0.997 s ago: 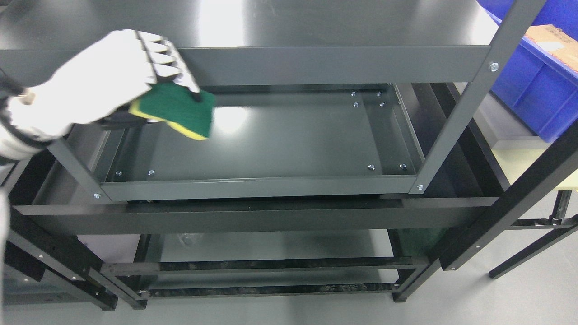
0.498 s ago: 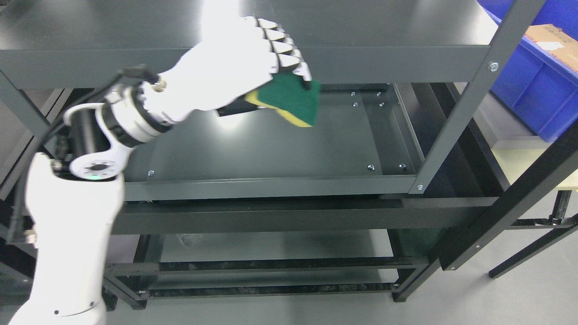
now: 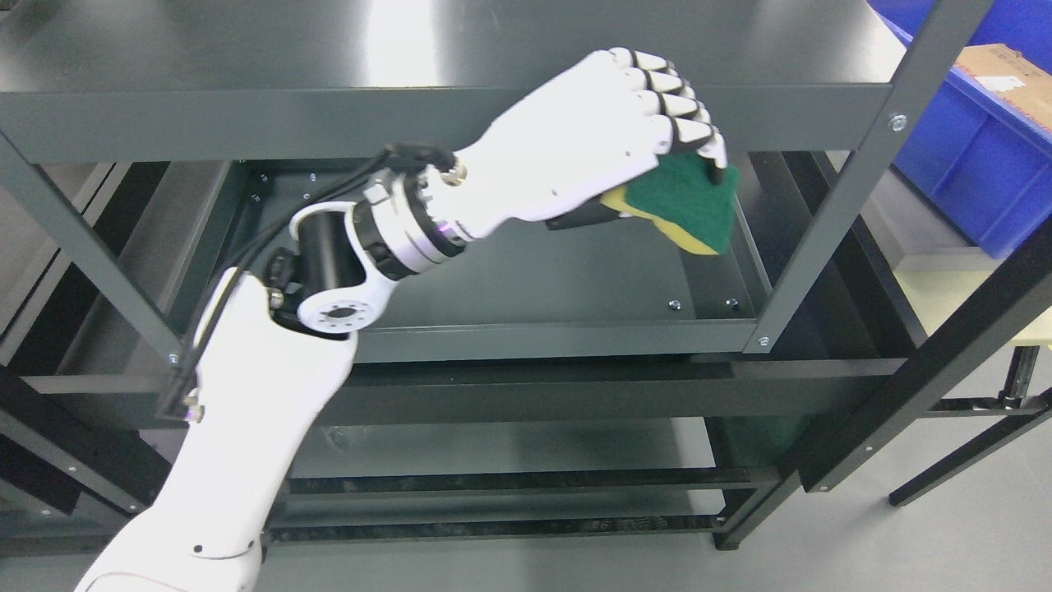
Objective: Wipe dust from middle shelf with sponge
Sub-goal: 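Sweep the sponge back across the shelf away from the left arm, then lift the sponge off the shelf and pull the left hand back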
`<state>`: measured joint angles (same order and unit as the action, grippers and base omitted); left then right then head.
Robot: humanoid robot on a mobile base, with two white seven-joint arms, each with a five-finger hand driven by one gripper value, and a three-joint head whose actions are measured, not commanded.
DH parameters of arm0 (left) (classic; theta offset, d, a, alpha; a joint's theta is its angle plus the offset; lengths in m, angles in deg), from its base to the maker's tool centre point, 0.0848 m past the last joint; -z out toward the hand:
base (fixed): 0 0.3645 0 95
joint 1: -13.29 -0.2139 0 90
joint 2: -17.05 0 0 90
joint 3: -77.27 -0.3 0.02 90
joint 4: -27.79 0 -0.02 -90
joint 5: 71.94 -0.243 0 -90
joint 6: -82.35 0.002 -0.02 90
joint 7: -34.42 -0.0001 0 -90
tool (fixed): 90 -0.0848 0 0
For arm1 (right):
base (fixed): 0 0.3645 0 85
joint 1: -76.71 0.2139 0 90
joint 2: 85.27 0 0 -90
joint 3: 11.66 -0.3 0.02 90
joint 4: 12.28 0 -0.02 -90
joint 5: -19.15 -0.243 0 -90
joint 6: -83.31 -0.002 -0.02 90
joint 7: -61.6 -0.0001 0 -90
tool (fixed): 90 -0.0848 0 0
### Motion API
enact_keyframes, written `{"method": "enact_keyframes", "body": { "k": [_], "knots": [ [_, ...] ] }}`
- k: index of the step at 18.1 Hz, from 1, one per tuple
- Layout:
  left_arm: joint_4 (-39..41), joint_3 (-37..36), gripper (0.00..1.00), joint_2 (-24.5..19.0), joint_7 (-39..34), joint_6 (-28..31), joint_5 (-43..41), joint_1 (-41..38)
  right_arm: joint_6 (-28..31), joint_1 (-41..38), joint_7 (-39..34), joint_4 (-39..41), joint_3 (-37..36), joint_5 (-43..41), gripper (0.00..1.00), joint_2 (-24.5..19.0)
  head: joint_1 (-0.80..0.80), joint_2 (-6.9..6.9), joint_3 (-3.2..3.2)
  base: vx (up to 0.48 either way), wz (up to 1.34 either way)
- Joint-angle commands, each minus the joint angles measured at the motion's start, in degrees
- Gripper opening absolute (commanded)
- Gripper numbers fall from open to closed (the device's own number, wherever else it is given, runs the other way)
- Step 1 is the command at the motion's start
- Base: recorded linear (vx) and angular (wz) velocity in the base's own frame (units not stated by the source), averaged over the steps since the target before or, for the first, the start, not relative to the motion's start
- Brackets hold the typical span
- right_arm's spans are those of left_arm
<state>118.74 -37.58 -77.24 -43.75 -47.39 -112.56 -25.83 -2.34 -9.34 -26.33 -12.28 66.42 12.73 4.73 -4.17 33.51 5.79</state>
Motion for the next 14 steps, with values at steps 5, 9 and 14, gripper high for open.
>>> {"method": "enact_keyframes", "body": {
  "k": [5,9,14],
  "knots": [
    [-4.8,-15.8,0.0,3.3,-0.7,0.5,11.1,-2.8,0.0,0.0,0.0,1.0,0.0,0.0,1.0,1.0,0.0,0.0,0.0,0.0,0.0],
    [-5.3,-15.1,0.01,3.3,-0.7,0.6,15.6,-14.5,0.0,0.0,0.0,1.0,0.0,0.0,1.0,1.0,0.0,0.0,0.0,0.0,0.0],
    [-5.3,0.7,0.0,3.3,-1.1,0.9,25.5,-30.5,0.0,0.0,0.0,1.0,0.0,0.0,1.0,1.0,0.0,0.0,0.0,0.0,0.0]
  ]
}}
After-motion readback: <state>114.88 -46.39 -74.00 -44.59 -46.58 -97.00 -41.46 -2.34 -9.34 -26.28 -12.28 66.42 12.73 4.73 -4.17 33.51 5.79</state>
